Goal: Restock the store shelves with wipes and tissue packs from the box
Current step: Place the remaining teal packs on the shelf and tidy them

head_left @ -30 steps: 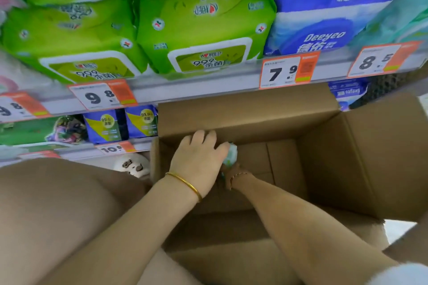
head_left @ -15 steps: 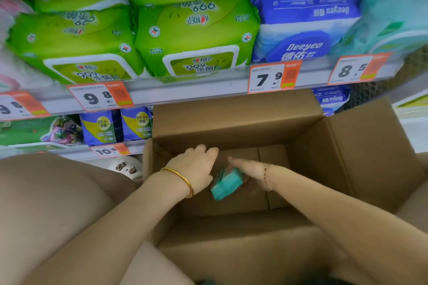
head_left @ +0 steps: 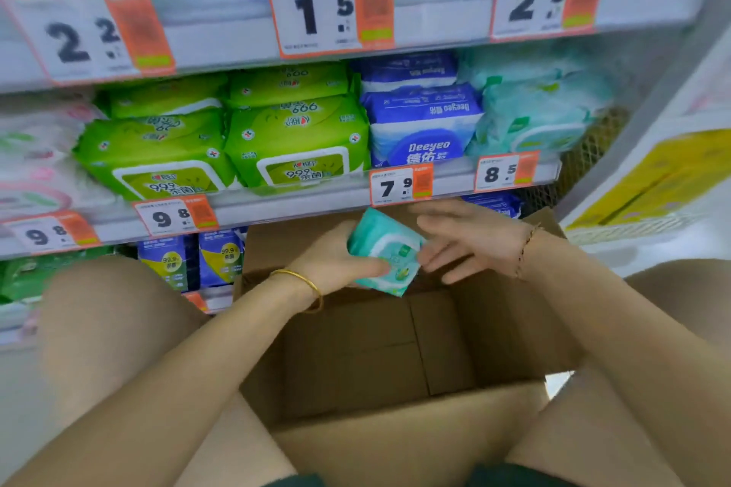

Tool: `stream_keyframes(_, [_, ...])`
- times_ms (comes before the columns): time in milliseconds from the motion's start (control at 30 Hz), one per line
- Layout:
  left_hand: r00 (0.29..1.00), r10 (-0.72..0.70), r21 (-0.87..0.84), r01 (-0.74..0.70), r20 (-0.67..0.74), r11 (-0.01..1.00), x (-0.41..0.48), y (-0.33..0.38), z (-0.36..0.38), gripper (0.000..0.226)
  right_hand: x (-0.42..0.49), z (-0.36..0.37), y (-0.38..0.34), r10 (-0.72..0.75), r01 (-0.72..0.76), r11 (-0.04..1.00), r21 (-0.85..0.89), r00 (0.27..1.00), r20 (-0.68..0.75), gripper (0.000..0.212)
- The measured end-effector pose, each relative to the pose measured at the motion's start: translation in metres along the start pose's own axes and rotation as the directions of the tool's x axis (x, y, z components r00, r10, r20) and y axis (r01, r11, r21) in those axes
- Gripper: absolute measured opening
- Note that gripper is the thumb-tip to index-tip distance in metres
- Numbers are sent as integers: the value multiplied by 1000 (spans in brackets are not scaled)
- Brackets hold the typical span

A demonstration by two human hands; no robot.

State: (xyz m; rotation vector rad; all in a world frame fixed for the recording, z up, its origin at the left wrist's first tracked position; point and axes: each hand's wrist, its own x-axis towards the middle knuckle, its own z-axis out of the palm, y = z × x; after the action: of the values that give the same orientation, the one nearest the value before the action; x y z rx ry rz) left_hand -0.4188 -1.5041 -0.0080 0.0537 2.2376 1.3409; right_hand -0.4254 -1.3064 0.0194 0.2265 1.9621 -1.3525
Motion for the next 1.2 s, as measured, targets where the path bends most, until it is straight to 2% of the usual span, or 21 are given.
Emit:
stream_keyframes(67, [997,11,-292,12,76,956,-5,21,-7,28,-14,-18,-14,-115,94,982,-163,985,-127,40])
stream_keyframes(167, [988,66,-482,10,140,876,-10,54,-16,32,-34,-40,-26,-167,149,978,-147,980,-113,50])
stream_keyframes(233, [983,105,-559,-5,147,829,-14,76,-20,35,-47,-51,-34,-212,210,976,-55,977,-21,54])
stream_keyframes(300, [981,134,-585,-26,142,810,-17,97,-22,43,-60,-58,-44,-290,287,955,70,956,45,46])
stream_keyframes(367, [974,176,-599,-57,143,799,-20,118,-23,47,-71,-65,-54,-352,348,930,119,936,17,41])
stream_keyframes(433, [965,230,-602,-109,127,791,-23,139,-26,43,-81,-75,-64,-382,384,914,134,923,-44,46])
stream_keyframes(500, [953,285,-533,-191,99,825,-25,160,-31,32,-91,-88,-72,-417,425,895,136,905,-81,47])
stream_keyframes(600, [915,401,-311,-366,53,877,-23,203,-43,22,-112,-114,-94,-492,509,848,149,860,-133,44])
stream_keyframes(700, [869,494,-194,-491,-38,849,-5,249,-58,12,-123,-142,-128,-537,579,803,140,806,-249,45])
stream_keyframes(800, [835,535,-121,-549,-131,827,22,290,-70,7,-119,-167,-165,-528,608,784,122,758,-384,32])
stream_keyframes(867, [839,515,-63,-531,-173,845,42,312,-78,11,-106,-184,-187,-515,618,777,120,733,-444,20])
stream_keyframes(933, [830,506,42,-511,-235,858,64,330,-87,6,-91,-200,-207,-502,629,768,122,708,-496,18])
stream_keyframes(1000, [789,519,169,-491,-328,854,85,344,-94,25,-78,-214,-224,-510,652,749,118,681,-526,23])
stream_keyframes(1067, [734,541,297,-453,-411,840,102,355,-96,42,-63,-228,-238,-508,675,729,113,645,-572,37])
stream_keyframes(1133, [705,534,458,-324,-467,828,116,359,-95,54,-49,-242,-250,-545,730,680,67,565,-619,43])
stream_keyframes(1200, [745,524,613,-198,-413,765,131,360,-92,58,-33,-260,-261,-566,779,628,4,460,-685,53])
